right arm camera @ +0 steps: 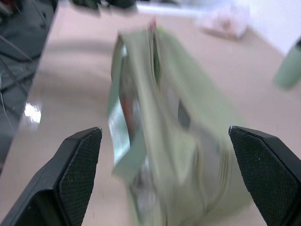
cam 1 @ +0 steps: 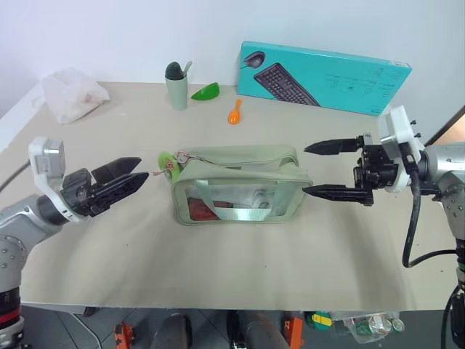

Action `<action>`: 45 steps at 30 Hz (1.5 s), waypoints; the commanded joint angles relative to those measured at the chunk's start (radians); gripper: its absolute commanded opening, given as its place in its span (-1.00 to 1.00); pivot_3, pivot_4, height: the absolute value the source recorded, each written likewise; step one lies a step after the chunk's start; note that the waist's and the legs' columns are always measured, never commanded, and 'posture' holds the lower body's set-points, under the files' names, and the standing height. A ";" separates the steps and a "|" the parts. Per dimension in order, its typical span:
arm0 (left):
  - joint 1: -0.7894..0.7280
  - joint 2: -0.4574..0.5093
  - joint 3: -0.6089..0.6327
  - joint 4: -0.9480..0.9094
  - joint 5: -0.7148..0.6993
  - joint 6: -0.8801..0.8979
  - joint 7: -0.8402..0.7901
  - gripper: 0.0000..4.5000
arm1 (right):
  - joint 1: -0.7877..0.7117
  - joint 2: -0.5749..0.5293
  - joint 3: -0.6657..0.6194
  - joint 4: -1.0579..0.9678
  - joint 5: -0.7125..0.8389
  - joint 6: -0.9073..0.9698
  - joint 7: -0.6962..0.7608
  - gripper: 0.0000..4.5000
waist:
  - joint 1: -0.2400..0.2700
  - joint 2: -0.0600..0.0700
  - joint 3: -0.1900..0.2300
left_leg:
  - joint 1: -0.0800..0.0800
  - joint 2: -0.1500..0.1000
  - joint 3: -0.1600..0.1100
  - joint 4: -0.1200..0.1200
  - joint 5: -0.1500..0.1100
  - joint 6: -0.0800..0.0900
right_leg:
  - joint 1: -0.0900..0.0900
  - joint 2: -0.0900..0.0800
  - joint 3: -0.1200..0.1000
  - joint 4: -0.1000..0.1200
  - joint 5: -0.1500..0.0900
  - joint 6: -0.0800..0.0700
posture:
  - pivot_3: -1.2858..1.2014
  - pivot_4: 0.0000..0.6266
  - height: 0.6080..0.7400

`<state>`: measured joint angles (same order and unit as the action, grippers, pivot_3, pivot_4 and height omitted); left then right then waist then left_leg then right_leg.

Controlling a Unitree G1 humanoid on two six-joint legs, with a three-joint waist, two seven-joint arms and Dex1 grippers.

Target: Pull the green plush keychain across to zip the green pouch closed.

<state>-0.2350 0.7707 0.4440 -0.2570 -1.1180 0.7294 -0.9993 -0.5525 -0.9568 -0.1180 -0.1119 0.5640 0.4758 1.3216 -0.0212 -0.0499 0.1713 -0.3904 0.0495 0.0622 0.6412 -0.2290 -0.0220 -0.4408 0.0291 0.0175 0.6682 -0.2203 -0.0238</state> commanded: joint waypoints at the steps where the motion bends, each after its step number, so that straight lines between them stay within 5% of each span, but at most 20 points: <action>1: -0.038 0.051 -0.002 -0.080 -0.022 0.008 -0.040 0.70 | 0.031 -0.028 0.026 0.011 -0.099 -0.079 -0.019 0.99 | 0.000 0.000 0.000 | 0.000 0.000 0.000 0.000 0.000 0.000 | 0.000 0.000 0.000 0.000 0.000 0.000 | 0.03 -0.52 1.00; 9: -0.063 0.059 -0.028 -0.102 -0.008 0.005 -0.052 0.70 | 0.044 0.010 0.064 0.013 -0.153 -0.136 -0.036 0.99 | -0.002 0.000 0.000 | 0.001 0.000 0.000 0.000 0.001 -0.001 | 0.000 0.002 0.000 0.000 0.000 0.001 | 0.03 -0.52 1.00; 23: -0.066 0.004 0.009 -0.027 0.012 -0.032 0.034 0.70 | 0.022 0.035 0.079 0.021 -0.143 -0.152 -0.002 -0.97 | -0.002 0.000 0.000 | 0.001 0.000 0.000 0.000 0.001 -0.001 | 0.000 0.001 0.001 0.000 0.000 0.001 | 0.03 -0.52 1.00; 29: -0.117 -0.021 -0.050 0.169 0.198 -0.068 0.201 0.70 | 0.032 0.030 0.078 -0.001 -0.136 -0.134 0.010 -0.97 | -0.002 0.000 0.000 | 0.002 0.000 0.000 0.000 0.001 0.000 | 0.000 0.003 0.000 0.000 0.001 0.000 | 0.03 -0.52 1.00; 41: -0.084 -0.059 -0.052 0.104 0.102 0.030 0.134 0.70 | 0.045 0.031 0.074 -0.007 -0.150 -0.140 -0.003 -0.97 | -0.002 0.000 0.000 | 0.001 0.002 0.001 0.000 0.001 -0.001 | 0.000 0.002 0.001 0.000 0.001 0.000 | 0.03 -0.52 1.00; 45: -0.079 -0.046 -0.103 0.145 0.189 0.014 0.141 0.70 | 0.043 0.035 0.074 -0.007 -0.151 -0.140 -0.011 -0.97 | -0.002 0.000 0.000 | 0.001 0.001 0.001 0.000 0.001 -0.001 | 0.000 0.002 0.001 0.001 0.001 0.000 | 0.03 -0.52 1.00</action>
<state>-0.3105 0.7093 0.3522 -0.1225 -0.9609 0.7576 -0.8599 -0.5070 -0.9163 -0.0298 -0.0873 0.4081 0.3458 1.3138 -0.0234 -0.0499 0.1712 -0.3891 0.0509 0.0627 0.6414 -0.2283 -0.0228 -0.4406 0.0313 0.0181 0.6690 -0.2193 -0.0233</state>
